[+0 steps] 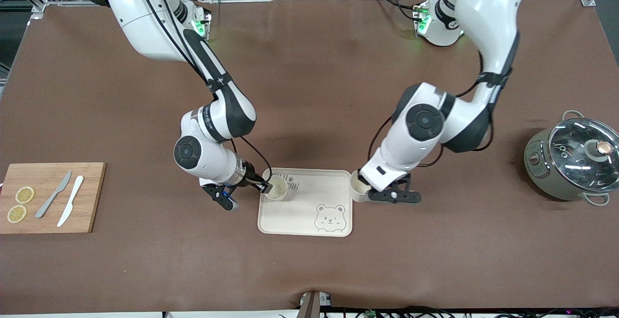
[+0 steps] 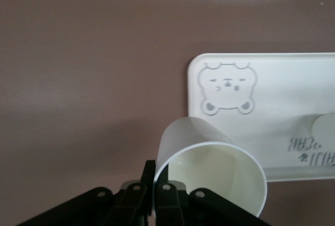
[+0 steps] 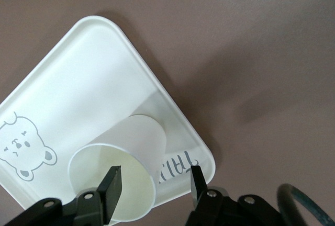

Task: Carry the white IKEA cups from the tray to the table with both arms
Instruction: 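Carry the cups off the tray, each gripper moving outward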

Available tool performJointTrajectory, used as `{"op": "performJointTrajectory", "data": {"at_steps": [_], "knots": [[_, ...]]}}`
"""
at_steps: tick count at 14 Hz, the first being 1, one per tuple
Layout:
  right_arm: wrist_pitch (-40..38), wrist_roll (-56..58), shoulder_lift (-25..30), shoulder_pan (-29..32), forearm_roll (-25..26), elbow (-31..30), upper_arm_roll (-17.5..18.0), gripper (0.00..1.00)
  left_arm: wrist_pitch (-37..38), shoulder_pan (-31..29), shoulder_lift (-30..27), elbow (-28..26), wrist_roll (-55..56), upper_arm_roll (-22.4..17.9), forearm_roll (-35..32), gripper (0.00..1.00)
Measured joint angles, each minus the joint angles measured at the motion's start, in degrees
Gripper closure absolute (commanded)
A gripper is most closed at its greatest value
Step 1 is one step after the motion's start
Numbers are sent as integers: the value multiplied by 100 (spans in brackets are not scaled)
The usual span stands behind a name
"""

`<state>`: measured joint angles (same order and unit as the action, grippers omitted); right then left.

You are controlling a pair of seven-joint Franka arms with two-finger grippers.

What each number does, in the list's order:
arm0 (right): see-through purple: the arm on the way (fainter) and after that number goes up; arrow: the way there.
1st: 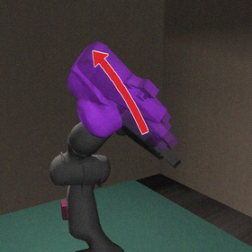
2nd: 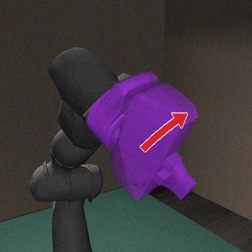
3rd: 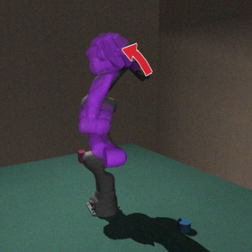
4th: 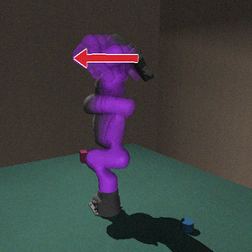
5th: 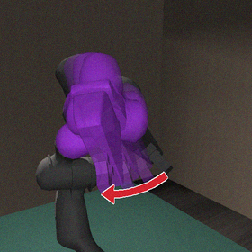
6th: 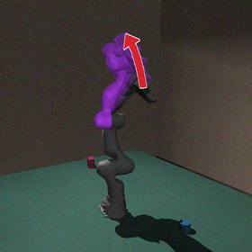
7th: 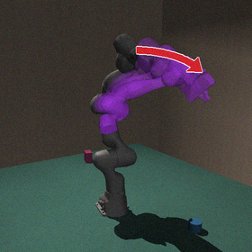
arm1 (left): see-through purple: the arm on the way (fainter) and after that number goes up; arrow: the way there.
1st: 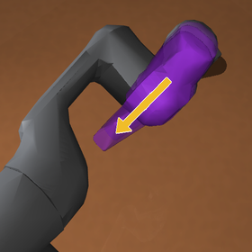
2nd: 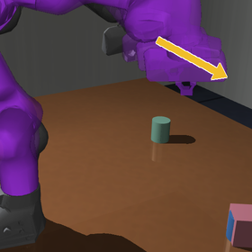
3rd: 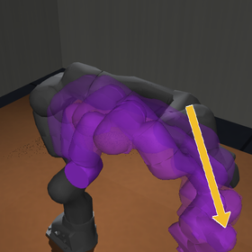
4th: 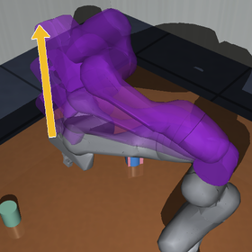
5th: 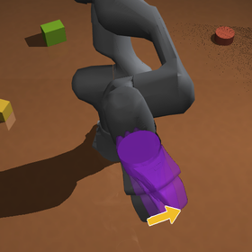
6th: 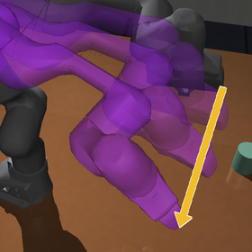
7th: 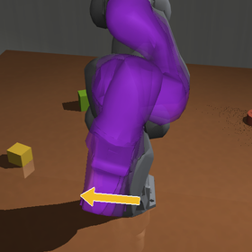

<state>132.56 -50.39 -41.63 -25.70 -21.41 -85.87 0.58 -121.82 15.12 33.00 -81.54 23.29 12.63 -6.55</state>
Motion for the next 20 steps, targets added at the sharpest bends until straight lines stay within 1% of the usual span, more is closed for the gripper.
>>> {"op": "performJointTrajectory", "data": {"at_steps": [1, 4, 7, 8, 10, 12, 15, 17, 18, 20], "knots": [[39, -33, -28, -35, 0, 6, 0, 100, 226, -219, -171, 3, -321, 2, 0, 100], [120, -64, -105, -104, 0, 20, -2, 100, 917, -903, -611, 2, -1149, 10, 0, 100], [110, -68, -110, -102, -1, 158, -18, 100, 1537, -1513, -820, -56, -1934, 16, 0, 100], [35, -70, -108, -96, -2, 257, -31, 100, 1593, -1737, -833, -129, -2177, 19, 0, 100], [-508, -70, -102, -64, -2, 548, -76, 100, 1598, -2150, -817, -352, -2542, 23, 0, 100], [-1194, -29, -69, 43, 26, 880, -126, 100, 1456, -2430, -793, -673, -2656, 28, 0, 100], [-2027, 603, 95, 404, 255, 1061, -164, 100, 806, -2552, -784, -1349, -2660, 40, 0, 100], [-2640, 1140, 251, 751, 363, 1050, -188, 100, 229, -2625, -780, -1821, -2648, 81, 0, 100], [-2805, 1461, 352, 939, 431, 993, -190, 100, -42, -2640, -778, -2044, -2617, 100, 1, 100], [-2930, 2144, 609, 1275, 508, 687, -197, 100, -357, -2639, -774, -2385, -2542, 147, 3, 100]]}}
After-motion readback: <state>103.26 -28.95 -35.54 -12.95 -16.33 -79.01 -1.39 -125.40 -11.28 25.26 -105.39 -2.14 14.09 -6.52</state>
